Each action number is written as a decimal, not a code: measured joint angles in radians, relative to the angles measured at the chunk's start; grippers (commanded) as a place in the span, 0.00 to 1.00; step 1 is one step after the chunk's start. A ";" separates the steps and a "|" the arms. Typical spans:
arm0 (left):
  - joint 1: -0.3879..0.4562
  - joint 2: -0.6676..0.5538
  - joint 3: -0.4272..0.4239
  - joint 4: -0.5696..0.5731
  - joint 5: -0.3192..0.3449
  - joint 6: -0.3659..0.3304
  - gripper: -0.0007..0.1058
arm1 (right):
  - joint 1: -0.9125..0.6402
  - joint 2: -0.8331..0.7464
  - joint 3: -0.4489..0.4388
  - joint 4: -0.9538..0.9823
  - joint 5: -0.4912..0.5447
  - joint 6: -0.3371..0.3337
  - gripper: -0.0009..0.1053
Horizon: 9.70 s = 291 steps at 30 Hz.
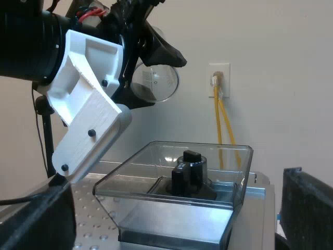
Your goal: Pour the beans into the coffee machine
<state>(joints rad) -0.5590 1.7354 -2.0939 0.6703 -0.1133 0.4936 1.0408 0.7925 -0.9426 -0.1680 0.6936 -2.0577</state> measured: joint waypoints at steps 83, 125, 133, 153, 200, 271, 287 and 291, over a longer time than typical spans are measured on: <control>0.508 -0.613 0.298 0.534 0.261 -1.710 0.02 | 0.000 0.000 -0.122 0.515 -0.710 0.128 0.77; 0.863 -0.861 1.219 -0.173 0.496 -1.933 0.02 | 0.150 0.314 0.006 0.292 -0.575 0.260 0.77; 0.863 -0.802 1.367 -0.373 0.532 -1.997 0.02 | 0.150 0.352 0.094 0.144 -0.571 0.265 0.77; 0.863 -0.419 1.464 -0.768 0.629 -1.998 0.02 | 0.150 0.419 0.135 0.022 -0.518 0.290 0.77; 0.861 -0.281 1.622 -1.137 0.639 -2.021 0.42 | 0.150 0.419 0.135 0.022 -0.516 0.337 0.77; 0.861 -0.675 1.550 -0.184 0.370 -1.969 0.59 | 0.150 0.416 0.135 0.022 -0.497 0.405 0.77; 0.705 -0.960 1.345 0.181 0.298 -1.984 0.58 | 0.150 0.283 0.064 0.313 -0.433 0.405 0.77; 0.659 -1.019 1.278 0.190 0.229 -2.017 0.58 | 0.150 0.256 0.006 0.420 -0.402 0.405 0.77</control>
<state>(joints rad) 0.1002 0.7168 -0.8156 0.8607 0.1160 -1.5232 1.1912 1.0489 -0.9369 0.2522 0.2919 -1.6524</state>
